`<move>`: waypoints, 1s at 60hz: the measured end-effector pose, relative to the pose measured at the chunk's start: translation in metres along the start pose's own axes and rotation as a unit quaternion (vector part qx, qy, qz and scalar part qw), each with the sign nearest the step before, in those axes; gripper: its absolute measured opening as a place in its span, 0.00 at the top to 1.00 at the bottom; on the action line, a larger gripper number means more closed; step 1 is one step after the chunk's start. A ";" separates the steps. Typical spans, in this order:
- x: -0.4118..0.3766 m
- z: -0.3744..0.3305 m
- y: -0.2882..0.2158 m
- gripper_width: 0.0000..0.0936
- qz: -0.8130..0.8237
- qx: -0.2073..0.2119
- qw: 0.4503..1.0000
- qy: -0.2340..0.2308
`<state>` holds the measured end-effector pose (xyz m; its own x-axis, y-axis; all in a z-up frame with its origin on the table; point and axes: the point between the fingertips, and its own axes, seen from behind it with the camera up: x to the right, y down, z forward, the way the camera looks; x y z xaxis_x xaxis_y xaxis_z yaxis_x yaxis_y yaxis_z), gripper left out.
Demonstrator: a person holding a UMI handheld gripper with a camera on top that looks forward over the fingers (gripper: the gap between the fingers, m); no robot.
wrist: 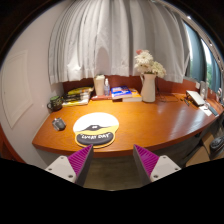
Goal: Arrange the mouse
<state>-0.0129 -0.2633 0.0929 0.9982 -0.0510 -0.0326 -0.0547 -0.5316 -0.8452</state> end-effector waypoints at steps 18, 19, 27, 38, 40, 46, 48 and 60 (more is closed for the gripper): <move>-0.172 0.059 0.052 0.14 -0.044 -0.074 0.993 -0.085; -0.179 0.063 0.051 0.14 -0.045 -0.075 0.992 -0.088; -0.230 0.107 0.035 0.14 -0.060 -0.086 0.990 -0.098; -0.274 0.174 0.006 0.14 -0.081 -0.095 0.988 -0.095; -0.279 0.186 0.003 0.14 -0.084 -0.098 0.987 -0.092; -0.289 0.219 -0.001 0.14 -0.091 -0.117 0.985 -0.083; -0.291 0.227 -0.003 0.14 -0.092 -0.124 0.985 -0.082; -0.297 0.267 -0.027 0.19 -0.088 -0.128 0.986 -0.062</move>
<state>-0.3006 -0.0082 -0.0164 0.9875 0.1558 0.0239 0.1301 -0.7202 -0.6815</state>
